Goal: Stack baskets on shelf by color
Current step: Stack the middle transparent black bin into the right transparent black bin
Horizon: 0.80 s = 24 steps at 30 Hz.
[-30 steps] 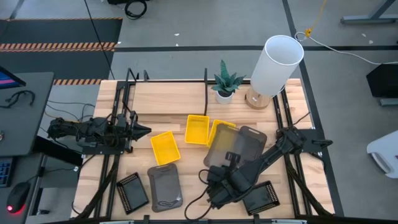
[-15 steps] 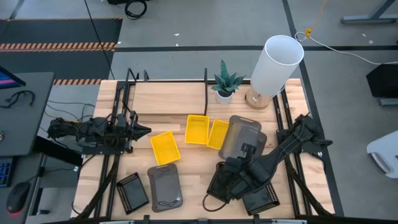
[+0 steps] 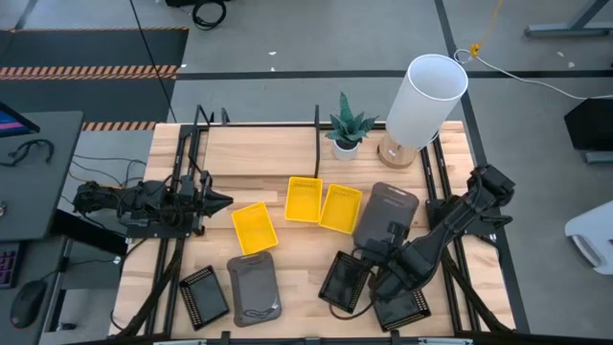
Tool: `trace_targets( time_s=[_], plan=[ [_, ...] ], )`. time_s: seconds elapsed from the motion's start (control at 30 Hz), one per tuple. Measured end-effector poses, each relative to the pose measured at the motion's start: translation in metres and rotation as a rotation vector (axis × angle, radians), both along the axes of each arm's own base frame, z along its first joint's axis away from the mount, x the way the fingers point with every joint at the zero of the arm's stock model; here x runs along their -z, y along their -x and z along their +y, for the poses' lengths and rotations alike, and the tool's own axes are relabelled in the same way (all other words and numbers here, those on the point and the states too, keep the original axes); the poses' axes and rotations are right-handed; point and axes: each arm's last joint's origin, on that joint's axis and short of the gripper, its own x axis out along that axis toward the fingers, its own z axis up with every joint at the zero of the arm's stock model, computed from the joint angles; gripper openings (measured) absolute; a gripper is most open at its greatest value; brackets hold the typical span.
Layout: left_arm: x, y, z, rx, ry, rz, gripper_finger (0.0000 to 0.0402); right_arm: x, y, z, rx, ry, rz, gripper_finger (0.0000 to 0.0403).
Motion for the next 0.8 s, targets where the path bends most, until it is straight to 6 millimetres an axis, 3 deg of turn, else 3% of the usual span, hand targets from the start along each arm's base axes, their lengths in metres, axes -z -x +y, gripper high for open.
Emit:
trace_targets(
  time_s=[0.37, 0.8],
  plan=[
    [0.000, 0.000, 0.000, 0.000, 0.000, 0.000, 0.0035, 0.015, 0.001, 0.005, 0.036, -0.036, -0.046, 0.0030],
    [0.000, 0.000, 0.000, 0.000, 0.000, 0.000, 0.0029, 0.017, 0.004, 0.006, 0.118, -0.083, -0.016, 0.0042]
  ],
)
